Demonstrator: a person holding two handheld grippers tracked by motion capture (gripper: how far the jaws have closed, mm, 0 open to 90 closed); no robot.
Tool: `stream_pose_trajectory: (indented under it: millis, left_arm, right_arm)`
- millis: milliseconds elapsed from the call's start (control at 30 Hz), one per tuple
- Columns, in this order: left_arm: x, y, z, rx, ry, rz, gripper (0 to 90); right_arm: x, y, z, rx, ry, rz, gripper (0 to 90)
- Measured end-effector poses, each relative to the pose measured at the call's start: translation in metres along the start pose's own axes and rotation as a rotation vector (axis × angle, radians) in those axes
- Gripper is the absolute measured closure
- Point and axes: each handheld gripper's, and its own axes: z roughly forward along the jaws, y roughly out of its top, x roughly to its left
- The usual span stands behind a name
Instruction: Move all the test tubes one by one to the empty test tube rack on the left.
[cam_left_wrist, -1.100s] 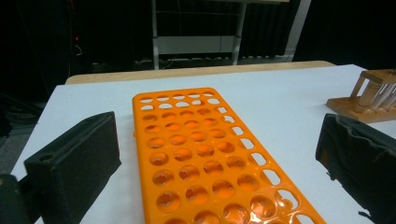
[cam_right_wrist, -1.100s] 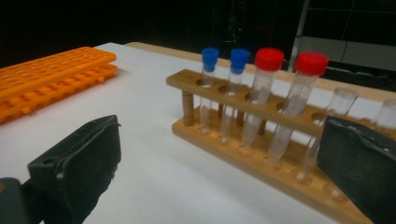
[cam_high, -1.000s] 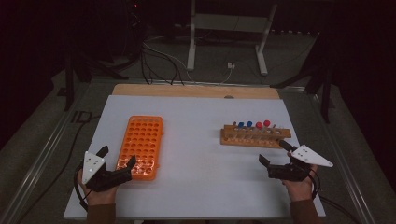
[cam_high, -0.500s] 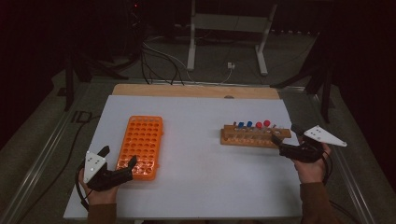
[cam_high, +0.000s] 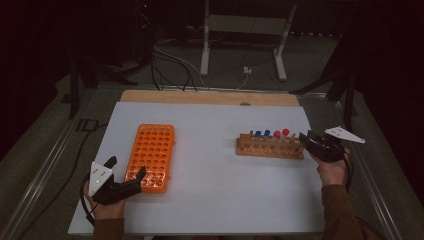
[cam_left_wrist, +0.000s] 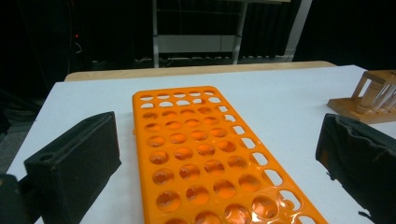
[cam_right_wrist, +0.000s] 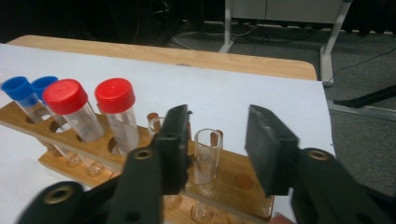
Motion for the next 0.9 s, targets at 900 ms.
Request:
stream_pose_trajectory:
  millis: [900]
  left_arm:
    - [0.0, -0.001, 0.0, 0.008, 0.001, 0.0, 0.7]
  right_arm:
    - [0.008, -0.011, 0.013, 0.015, -0.007, -0.046, 76.4]
